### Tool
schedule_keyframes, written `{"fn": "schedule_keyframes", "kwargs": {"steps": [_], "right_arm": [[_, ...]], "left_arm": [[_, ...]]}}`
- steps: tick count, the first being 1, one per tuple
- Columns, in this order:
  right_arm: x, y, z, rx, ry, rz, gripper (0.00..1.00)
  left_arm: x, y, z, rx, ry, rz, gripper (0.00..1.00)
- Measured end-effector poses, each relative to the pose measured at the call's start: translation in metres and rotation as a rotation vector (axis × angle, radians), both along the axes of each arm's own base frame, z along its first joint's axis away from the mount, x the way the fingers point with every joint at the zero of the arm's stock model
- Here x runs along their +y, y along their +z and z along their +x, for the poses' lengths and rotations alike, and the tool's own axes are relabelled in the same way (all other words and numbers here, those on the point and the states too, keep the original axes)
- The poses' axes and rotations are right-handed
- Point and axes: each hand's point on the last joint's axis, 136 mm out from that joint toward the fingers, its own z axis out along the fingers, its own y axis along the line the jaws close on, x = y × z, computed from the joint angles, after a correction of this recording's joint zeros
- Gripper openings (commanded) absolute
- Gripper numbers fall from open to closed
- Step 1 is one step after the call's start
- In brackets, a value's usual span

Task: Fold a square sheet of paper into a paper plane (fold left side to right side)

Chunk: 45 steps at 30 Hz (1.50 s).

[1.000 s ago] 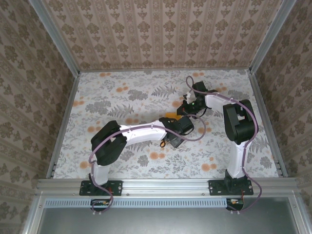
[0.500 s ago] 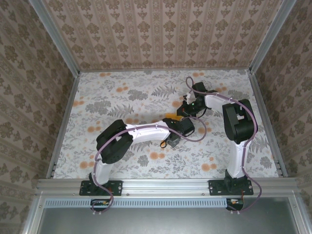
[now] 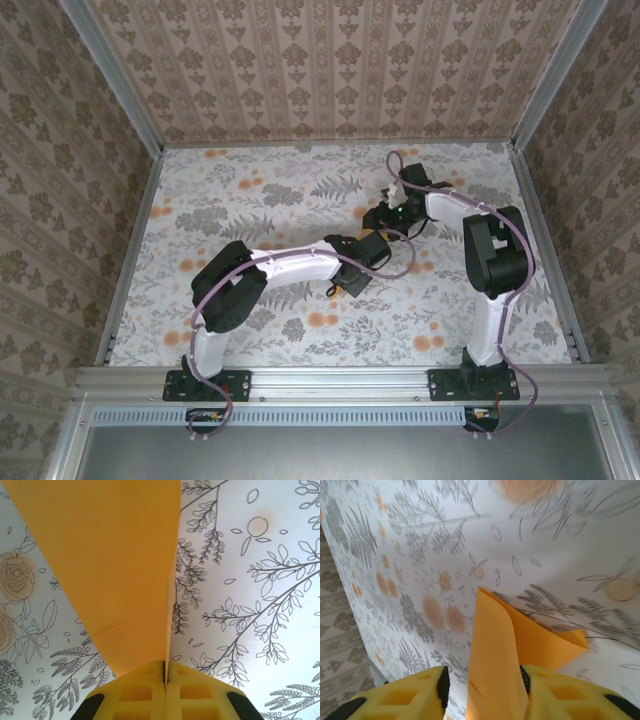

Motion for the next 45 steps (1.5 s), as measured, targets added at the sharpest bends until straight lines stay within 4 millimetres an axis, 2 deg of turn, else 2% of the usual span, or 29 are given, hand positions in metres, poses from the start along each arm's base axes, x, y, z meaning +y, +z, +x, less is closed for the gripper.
{"fn": "schedule_keyframes", "kwargs": {"steps": [4,6,8,11,16,21,29,39,45], "right_arm": [[-0.031,0.037,0.009,-0.149,-0.09,-0.045,0.62],[-0.044,0.052,0.009,-0.213,-0.128,-0.061,0.63],[-0.053,0.059,0.007,-0.257,-0.155,-0.075,0.62],[-0.056,0.049,-0.004,-0.272,-0.166,-0.081,0.62],[-0.057,0.008,-0.029,-0.211,-0.179,-0.077,0.62],[-0.049,-0.003,-0.037,-0.211,-0.184,-0.02,0.62],[-0.012,-0.001,-0.04,-0.252,-0.117,0.062,0.58],[0.019,-0.018,-0.046,-0.201,-0.06,0.075,0.56],[0.033,-0.01,-0.043,-0.212,-0.034,0.081,0.56]], "left_arm": [[-0.001,0.002,0.004,0.068,0.041,-0.09,0.04],[-0.003,0.002,0.005,0.1,0.057,-0.132,0.03],[-0.005,0.002,0.006,0.142,0.075,-0.182,0.03],[-0.01,0.002,0.007,0.215,0.111,-0.271,0.02],[-0.007,0.0,0.015,0.324,0.203,-0.417,0.02],[-0.008,-0.001,0.018,0.4,0.264,-0.525,0.02],[-0.014,-0.002,0.018,0.497,0.337,-0.673,0.02],[-0.004,-0.004,0.026,0.562,0.453,-0.848,0.02],[-0.007,0.007,0.029,0.6,0.467,-0.948,0.02]]}}
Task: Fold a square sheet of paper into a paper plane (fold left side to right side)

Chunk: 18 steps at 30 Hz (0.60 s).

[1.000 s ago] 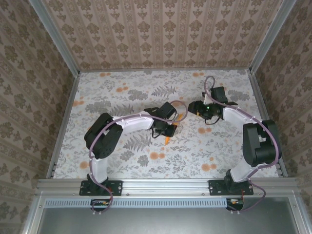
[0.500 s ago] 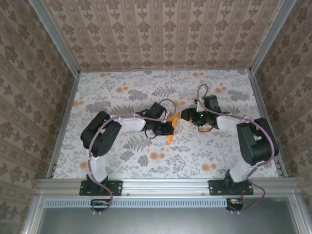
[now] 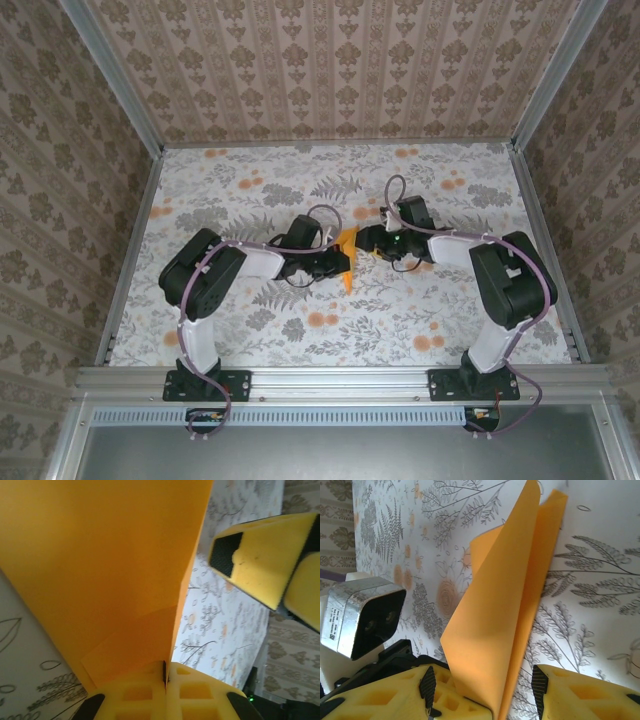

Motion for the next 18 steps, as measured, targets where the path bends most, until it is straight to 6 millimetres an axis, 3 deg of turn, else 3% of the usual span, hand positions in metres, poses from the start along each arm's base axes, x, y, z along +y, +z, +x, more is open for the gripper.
{"fn": "schedule_keyframes", "kwargs": {"steps": [9,18], "right_arm": [[0.009,-0.007,0.003,0.033,0.014,-0.02,0.53],[0.008,-0.016,0.003,0.07,0.008,-0.043,0.52]], "left_arm": [[-0.002,0.014,0.007,0.015,0.037,-0.104,0.02],[-0.003,0.003,0.007,0.048,0.05,-0.114,0.01]]}}
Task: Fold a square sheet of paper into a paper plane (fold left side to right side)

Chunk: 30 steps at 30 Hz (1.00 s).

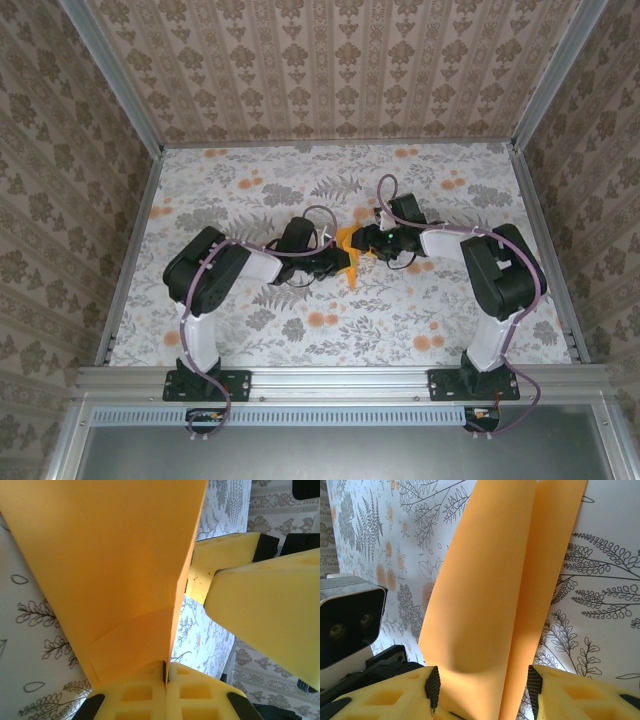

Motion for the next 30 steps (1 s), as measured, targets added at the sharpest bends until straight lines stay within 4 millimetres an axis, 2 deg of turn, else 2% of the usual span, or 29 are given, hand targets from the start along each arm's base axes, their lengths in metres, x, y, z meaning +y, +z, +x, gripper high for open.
{"fn": "schedule_keyframes", "kwargs": {"steps": [10,23,30], "right_arm": [[0.001,-0.014,0.002,0.038,0.001,-0.015,0.51],[0.007,-0.011,0.006,0.034,0.01,-0.014,0.48],[0.006,-0.018,0.006,0.069,0.006,-0.034,0.44]], "left_arm": [[-0.001,-0.008,0.0,0.021,0.008,-0.009,0.02],[-0.001,-0.01,-0.001,0.026,0.009,-0.012,0.03],[-0.001,-0.01,-0.001,0.027,0.01,-0.013,0.07]]}}
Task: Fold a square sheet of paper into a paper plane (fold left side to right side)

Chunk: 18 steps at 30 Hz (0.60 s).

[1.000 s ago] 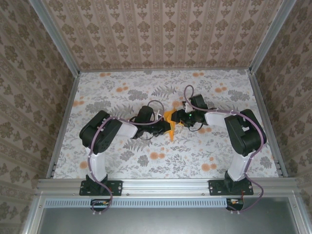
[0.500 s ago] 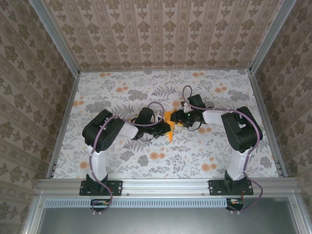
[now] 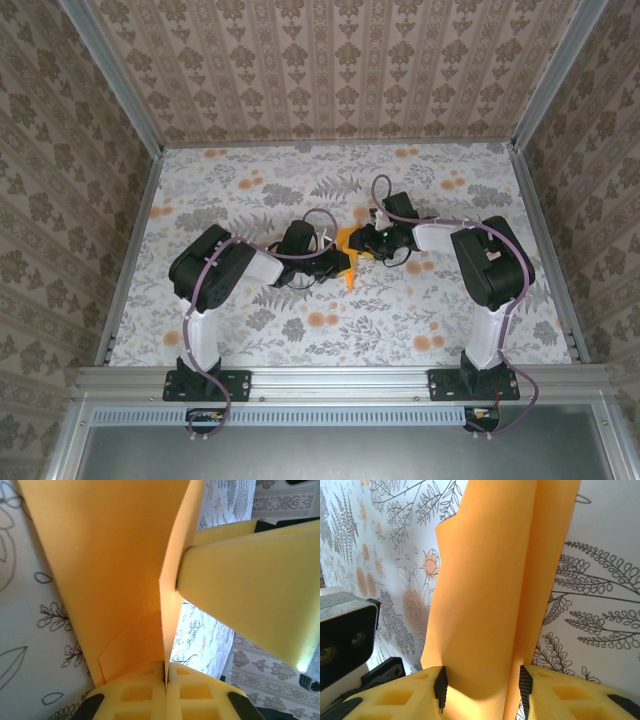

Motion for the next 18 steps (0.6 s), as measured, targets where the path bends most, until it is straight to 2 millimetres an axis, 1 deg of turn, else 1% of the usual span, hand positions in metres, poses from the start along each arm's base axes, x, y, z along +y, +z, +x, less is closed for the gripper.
{"fn": "schedule_keyframes", "kwargs": {"steps": [3,8,18], "right_arm": [[-0.0006,-0.0019,0.0003,0.018,-0.003,-0.016,0.44],[-0.0005,-0.0034,0.0007,0.039,0.001,-0.031,0.43],[-0.0008,-0.0039,0.0,0.042,0.009,-0.041,0.42]], "left_arm": [[0.0,-0.0001,0.0,0.002,0.001,0.0,0.1],[0.0,0.0,0.0,0.003,0.001,0.0,0.18],[-0.0005,0.0023,-0.0001,-0.001,-0.001,-0.007,0.26]]}}
